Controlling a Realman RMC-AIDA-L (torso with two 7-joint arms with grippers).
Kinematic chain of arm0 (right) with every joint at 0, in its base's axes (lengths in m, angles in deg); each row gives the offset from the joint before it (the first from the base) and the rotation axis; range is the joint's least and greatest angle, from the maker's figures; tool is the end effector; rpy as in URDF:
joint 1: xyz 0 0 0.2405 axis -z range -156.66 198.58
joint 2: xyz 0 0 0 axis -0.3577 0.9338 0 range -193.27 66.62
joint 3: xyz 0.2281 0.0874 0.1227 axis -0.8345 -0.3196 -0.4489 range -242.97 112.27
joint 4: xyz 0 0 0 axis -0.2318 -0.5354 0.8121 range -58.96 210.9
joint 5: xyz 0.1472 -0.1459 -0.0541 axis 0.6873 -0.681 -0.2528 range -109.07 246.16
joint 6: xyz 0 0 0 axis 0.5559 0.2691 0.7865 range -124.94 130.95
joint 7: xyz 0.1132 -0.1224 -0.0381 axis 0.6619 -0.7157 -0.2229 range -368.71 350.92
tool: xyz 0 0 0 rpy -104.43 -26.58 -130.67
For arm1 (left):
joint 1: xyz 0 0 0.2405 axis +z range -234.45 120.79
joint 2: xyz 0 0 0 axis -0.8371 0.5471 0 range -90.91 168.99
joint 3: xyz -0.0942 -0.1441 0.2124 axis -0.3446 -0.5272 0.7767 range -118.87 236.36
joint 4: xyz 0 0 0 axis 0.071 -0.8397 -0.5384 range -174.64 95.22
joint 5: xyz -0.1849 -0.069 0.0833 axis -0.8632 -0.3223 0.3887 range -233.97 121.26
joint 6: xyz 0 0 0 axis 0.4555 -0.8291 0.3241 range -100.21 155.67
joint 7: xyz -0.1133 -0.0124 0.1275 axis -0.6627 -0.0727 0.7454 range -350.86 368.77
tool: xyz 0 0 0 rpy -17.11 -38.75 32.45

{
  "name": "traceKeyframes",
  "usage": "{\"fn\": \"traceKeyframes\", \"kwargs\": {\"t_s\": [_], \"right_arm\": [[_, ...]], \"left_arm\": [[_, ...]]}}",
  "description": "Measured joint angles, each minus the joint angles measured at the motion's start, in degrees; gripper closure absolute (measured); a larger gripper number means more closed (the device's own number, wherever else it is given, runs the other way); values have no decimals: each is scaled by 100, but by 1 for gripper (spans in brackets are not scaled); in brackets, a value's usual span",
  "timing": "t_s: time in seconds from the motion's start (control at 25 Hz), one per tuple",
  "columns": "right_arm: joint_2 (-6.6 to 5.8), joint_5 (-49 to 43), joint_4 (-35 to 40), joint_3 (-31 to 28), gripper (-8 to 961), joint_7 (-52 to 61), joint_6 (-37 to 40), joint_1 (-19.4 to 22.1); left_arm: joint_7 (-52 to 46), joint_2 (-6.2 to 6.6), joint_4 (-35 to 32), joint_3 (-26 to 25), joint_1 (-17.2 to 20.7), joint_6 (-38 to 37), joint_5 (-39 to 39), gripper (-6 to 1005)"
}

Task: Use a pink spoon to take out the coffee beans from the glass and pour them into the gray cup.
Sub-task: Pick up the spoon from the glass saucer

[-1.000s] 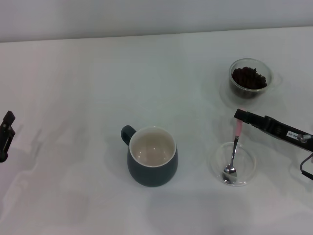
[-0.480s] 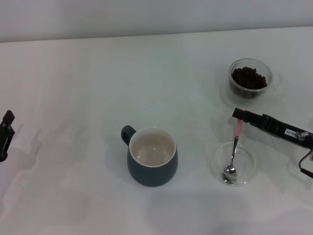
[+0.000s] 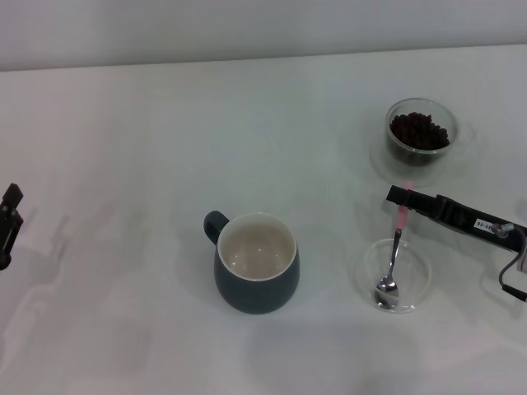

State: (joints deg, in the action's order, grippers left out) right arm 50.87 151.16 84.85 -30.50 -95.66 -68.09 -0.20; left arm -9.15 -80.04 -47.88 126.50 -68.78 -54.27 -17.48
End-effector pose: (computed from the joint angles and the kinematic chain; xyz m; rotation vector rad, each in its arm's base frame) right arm 0.3816 0.3017 -0.0499 -1.9047 1.6834 0.9345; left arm -0.3621 0.2733 -0.0293 -1.8554 -0.3972 -0.7427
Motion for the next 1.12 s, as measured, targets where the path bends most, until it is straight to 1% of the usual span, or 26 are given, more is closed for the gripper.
{"fn": "traceKeyframes", "kwargs": {"t_s": [0.16, 0.48, 0.68, 0.76, 0.96, 1.12], "right_arm": [[20, 7, 6, 0, 587, 42, 47, -34], [41, 58, 9, -43, 689, 156, 9, -46], [39, 97, 9, -57, 809, 211, -82, -36], [32, 137, 10, -63, 809, 212, -189, -2], [-29, 366, 36, -169, 808, 213, -848, 136], [-50, 522, 192, -521, 808, 213, -1508, 256]], "left_arm": [[1, 5, -2, -14, 0, 0, -3, 543], [17, 19, -27, -27, -6, 17, -17, 543], [23, 28, -27, -27, -9, 35, -33, 543], [24, 28, -27, -26, -9, 37, -36, 542], [26, 26, -27, -26, -9, 42, -39, 542], [27, 26, -27, -26, -9, 45, -39, 542]]}}
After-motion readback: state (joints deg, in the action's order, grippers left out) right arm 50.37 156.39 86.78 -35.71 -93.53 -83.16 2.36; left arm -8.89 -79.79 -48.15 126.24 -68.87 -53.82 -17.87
